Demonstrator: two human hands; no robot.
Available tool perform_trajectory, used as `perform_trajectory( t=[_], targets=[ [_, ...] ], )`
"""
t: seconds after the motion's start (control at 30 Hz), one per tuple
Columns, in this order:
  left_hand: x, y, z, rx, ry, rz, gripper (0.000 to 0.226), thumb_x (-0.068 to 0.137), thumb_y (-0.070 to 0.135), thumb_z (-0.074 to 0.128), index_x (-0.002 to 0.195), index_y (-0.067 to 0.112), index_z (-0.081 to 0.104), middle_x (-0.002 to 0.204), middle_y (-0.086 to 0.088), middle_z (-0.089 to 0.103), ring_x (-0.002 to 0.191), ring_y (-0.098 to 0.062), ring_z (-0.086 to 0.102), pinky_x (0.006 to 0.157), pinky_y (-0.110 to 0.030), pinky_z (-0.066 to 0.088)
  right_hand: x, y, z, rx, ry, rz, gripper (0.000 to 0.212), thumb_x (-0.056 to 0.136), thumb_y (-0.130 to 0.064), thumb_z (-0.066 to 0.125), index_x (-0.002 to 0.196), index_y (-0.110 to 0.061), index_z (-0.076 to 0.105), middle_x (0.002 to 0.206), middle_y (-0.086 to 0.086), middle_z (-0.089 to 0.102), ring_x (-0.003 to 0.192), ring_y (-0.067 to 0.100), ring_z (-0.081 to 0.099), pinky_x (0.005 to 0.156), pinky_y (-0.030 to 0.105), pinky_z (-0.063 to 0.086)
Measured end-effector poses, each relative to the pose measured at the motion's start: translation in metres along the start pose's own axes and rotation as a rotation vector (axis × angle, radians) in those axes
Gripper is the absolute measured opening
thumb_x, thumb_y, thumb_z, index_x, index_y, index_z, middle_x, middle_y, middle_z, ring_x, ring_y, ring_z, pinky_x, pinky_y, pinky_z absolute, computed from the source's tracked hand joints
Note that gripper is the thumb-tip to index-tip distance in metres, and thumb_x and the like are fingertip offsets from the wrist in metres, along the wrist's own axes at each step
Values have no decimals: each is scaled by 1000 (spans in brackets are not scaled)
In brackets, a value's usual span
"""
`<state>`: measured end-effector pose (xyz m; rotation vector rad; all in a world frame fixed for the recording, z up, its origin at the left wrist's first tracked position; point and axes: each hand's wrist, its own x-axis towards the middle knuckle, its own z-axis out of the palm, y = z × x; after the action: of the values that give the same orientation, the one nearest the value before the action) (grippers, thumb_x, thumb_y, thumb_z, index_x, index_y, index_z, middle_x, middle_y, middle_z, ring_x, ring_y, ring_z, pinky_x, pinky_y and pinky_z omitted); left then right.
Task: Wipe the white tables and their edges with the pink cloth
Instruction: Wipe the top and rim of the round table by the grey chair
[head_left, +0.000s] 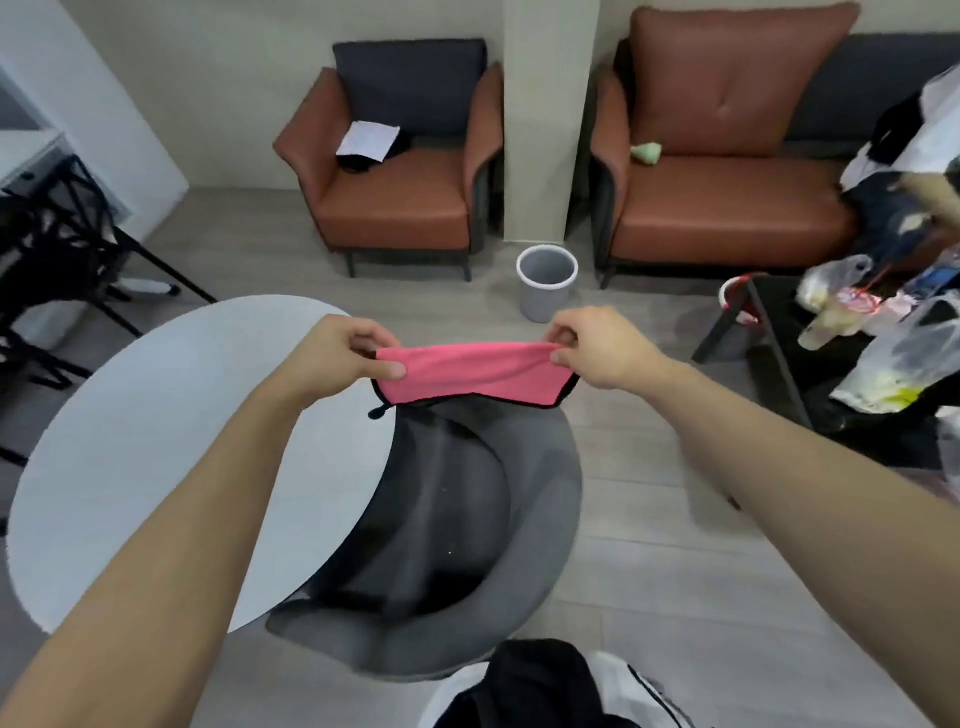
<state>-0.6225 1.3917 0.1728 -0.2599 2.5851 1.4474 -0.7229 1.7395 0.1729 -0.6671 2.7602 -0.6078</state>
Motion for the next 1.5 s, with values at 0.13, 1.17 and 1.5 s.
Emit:
perform_trajectory(
  t=[0.13, 1.17, 1.5],
  targets=[
    [12, 25, 2, 91, -32, -140, 47, 63, 19, 105, 105, 22, 84, 99, -8, 83, 95, -27, 78, 98, -44, 60, 41, 24, -33, -29, -45, -163, 25, 91, -12, 81, 116, -15, 80, 109, 3, 80, 99, 19, 70, 91, 32, 55],
    [65, 45, 59, -648, 872, -410, 24, 101, 26, 76, 114, 5, 78, 115, -10, 76, 108, -23, 74, 106, -46, 59, 357, 5, -50, 103, -319, -753, 26, 89, -7, 80, 111, -21, 82, 100, -2, 81, 92, 14, 74, 93, 36, 61],
    [204, 86, 88, -178, 1149, -696, 19, 96, 45, 77, 93, 28, 72, 75, 3, 78, 72, -16, 71, 79, -42, 60, 422, -30, -31, 485, -917, -389, 17, 88, 8, 80, 99, 0, 70, 88, 18, 73, 58, 23, 73, 64, 38, 68]
  ],
)
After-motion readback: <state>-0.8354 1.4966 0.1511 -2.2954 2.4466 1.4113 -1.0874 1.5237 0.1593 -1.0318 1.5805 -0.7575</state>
